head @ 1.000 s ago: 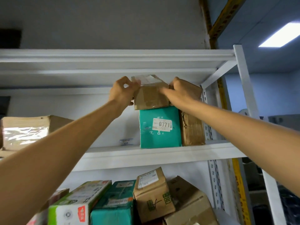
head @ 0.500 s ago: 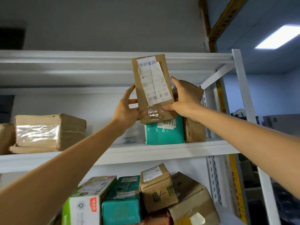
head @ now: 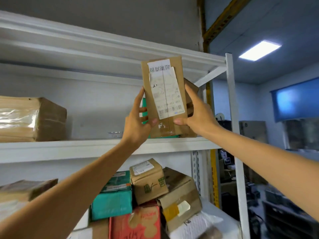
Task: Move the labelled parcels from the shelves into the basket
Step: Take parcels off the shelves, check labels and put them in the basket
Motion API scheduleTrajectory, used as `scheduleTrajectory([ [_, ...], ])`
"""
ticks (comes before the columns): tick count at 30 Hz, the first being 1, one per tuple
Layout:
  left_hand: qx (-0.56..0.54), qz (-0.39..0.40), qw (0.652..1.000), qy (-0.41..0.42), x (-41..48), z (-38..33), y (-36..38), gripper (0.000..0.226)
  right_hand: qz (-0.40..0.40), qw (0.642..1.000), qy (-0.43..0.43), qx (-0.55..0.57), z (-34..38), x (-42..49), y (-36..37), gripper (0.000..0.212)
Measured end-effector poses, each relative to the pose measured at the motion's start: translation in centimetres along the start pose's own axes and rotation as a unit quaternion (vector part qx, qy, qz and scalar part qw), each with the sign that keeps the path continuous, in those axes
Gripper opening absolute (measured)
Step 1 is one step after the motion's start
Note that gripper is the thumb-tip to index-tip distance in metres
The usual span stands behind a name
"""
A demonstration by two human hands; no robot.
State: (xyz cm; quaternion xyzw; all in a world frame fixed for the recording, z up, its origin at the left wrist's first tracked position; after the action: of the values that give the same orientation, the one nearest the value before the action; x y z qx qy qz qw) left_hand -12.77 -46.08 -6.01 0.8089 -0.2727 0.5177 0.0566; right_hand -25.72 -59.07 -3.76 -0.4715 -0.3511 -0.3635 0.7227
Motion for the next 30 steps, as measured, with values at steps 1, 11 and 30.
scheduleTrajectory([
  [1, -0.013, 0.011, 1.0, 0.007, -0.3, 0.2, 0.4, 0.093, -0.009, 1.0, 0.009, -0.014, 0.1, -1.0, -0.2, 0.109],
  [11, -0.172, 0.135, 0.975, 0.038, -6.5, 0.5, 8.0, 0.095, -0.041, 0.974, 0.15, -0.163, 2.0, -12.0, -4.8, 0.11],
  [30, -0.474, 0.442, 0.753, 0.117, -29.4, -31.9, 31.0, 0.096, -0.301, 0.705, 0.414, -0.49, 22.7, -45.8, -29.2, 0.096],
])
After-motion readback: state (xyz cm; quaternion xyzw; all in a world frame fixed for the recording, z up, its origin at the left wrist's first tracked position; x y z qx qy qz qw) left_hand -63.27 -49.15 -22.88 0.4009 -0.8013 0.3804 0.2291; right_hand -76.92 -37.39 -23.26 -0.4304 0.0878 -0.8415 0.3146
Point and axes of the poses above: each hand's wrist, its own x-axis towards the middle knuckle, its own y-axis out of the palm, z = x × y, the point moved 2 cm from there along x, towards the middle knuckle, and after that the axes turned 5 degrees about z, right-handed, at the moved point
